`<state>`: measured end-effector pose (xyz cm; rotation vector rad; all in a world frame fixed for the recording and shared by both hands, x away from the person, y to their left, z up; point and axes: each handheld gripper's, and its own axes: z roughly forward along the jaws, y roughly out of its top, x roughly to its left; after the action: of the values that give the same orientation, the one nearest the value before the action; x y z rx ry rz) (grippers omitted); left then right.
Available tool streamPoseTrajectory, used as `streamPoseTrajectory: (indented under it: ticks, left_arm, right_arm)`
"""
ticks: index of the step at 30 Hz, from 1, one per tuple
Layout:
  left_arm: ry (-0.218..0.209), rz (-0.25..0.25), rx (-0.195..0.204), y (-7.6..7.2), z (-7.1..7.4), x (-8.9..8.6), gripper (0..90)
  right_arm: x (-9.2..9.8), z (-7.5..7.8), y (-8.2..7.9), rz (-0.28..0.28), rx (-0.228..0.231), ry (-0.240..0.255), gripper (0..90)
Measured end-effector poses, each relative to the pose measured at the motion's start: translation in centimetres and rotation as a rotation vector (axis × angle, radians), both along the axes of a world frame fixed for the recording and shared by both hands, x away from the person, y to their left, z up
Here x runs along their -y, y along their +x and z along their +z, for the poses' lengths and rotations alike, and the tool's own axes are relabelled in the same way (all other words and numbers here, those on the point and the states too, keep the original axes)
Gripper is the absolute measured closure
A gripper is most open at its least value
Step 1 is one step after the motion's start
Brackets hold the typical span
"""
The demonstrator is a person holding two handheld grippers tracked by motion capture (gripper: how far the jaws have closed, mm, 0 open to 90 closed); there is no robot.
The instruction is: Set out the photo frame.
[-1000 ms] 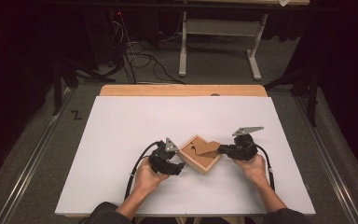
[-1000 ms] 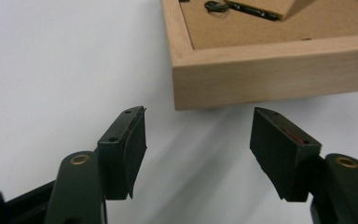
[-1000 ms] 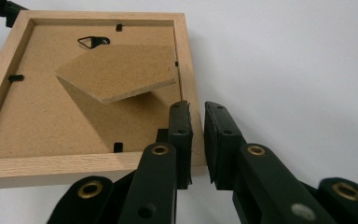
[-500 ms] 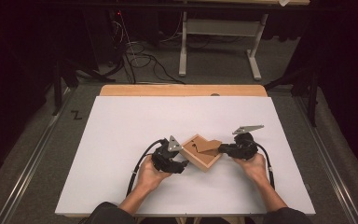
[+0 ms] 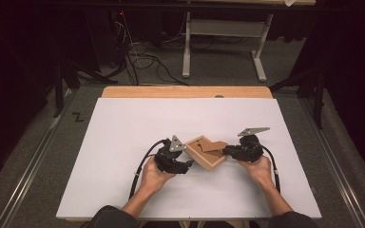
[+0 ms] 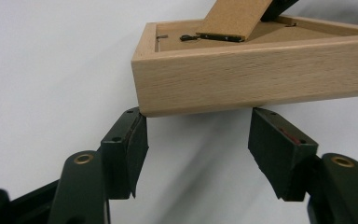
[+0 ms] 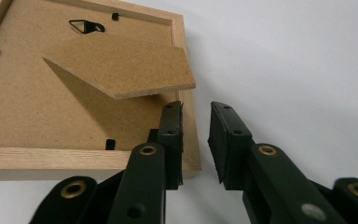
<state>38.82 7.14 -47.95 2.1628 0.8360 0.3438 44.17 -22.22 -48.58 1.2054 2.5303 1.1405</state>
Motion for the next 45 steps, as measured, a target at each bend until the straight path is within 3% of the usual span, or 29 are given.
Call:
streamPoseTrajectory:
  ticks: [17, 24, 32, 34, 40, 45]
  left_arm:
    - [-0.027, 0.009, -0.008, 0.4, 0.4, 0.1, 37.6]
    - [-0.034, 0.015, -0.006, 0.6, 0.4, 0.1, 37.7]
    - [-0.046, 0.02, -0.001, 0.7, 0.7, 0.2, 37.9]
    - [-0.066, 0.021, -0.016, 0.8, 0.7, 0.1, 38.0]
    - [-0.083, 0.025, -0.019, 1.0, 0.8, 0.2, 38.1]
    - [-0.085, 0.029, -0.02, 1.0, 0.8, 0.2, 38.2]
  right_arm:
    - [0.7, 0.9, -0.6, -0.038, 0.061, -0.005, 62.7]
    - [1.2, 1.6, -1.4, -0.051, 0.102, -0.032, 60.0]
    - [1.6, 2.1, -3.7, -0.004, 0.206, -0.093, 53.9]
    - [1.5, 2.3, -4.2, 0.016, 0.227, -0.105, 52.8]
    - [1.0, 2.5, -5.5, 0.049, 0.253, -0.103, 49.5]
    - [0.2, 2.3, -6.9, 0.1, 0.288, -0.14, 44.7]
